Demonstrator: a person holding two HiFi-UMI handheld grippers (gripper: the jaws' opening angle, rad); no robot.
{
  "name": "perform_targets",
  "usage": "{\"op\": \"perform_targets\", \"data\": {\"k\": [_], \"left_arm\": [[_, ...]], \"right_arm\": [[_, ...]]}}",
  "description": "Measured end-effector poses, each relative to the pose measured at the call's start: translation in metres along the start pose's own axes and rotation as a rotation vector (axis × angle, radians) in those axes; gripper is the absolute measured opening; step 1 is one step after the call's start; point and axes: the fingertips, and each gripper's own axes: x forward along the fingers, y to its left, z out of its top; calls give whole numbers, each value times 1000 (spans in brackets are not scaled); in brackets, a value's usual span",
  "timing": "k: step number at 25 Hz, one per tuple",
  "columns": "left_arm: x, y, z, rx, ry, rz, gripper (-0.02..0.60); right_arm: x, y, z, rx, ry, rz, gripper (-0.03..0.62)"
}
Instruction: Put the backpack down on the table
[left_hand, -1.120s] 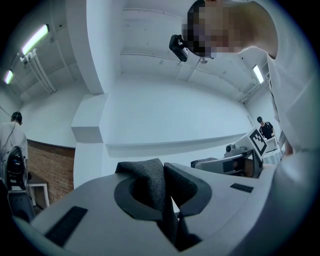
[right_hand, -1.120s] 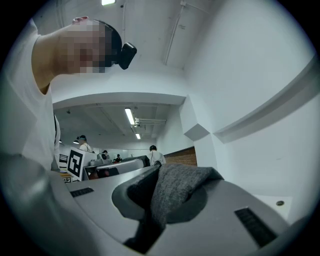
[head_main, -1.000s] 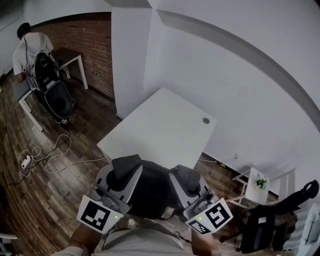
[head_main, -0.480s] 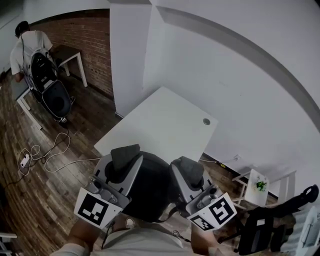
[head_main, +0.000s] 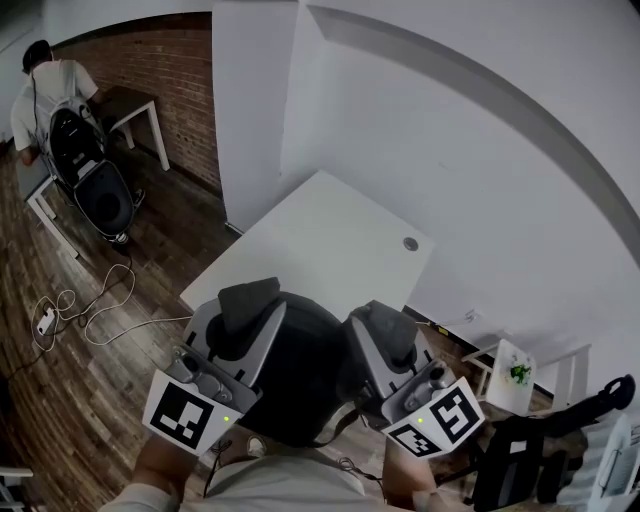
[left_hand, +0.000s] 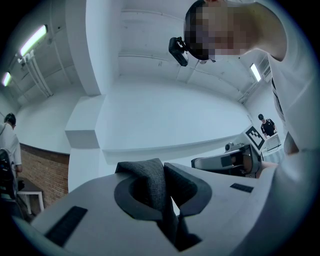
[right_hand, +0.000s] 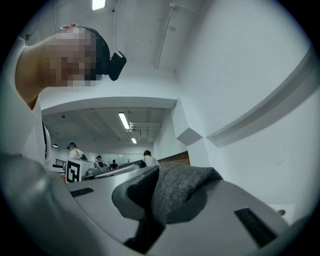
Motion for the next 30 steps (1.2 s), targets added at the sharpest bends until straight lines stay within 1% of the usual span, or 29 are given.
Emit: {"op": "perform_targets", "data": {"k": [8, 11, 16, 19, 23, 30], "left_arm": [[23, 18, -12, -12, -4, 9, 49], [38, 24, -19, -13, -1, 13, 49], [55, 33, -26, -8, 3, 7, 49], [67, 38, -31, -18, 0, -3, 49], [81, 45, -46, -46, 17, -10, 49], [112, 65, -72, -16, 61, 5, 49]], "right_arm": [[22, -30, 0, -16, 12, -7, 52], [30, -48, -3, -11, 20, -5, 54], [41, -71, -2, -9, 27, -8, 52], [48, -87, 0, -15, 25, -18, 52], [60, -108, -6, -22, 44, -36, 53], [84, -154, -24, -25, 86, -61, 53]]}}
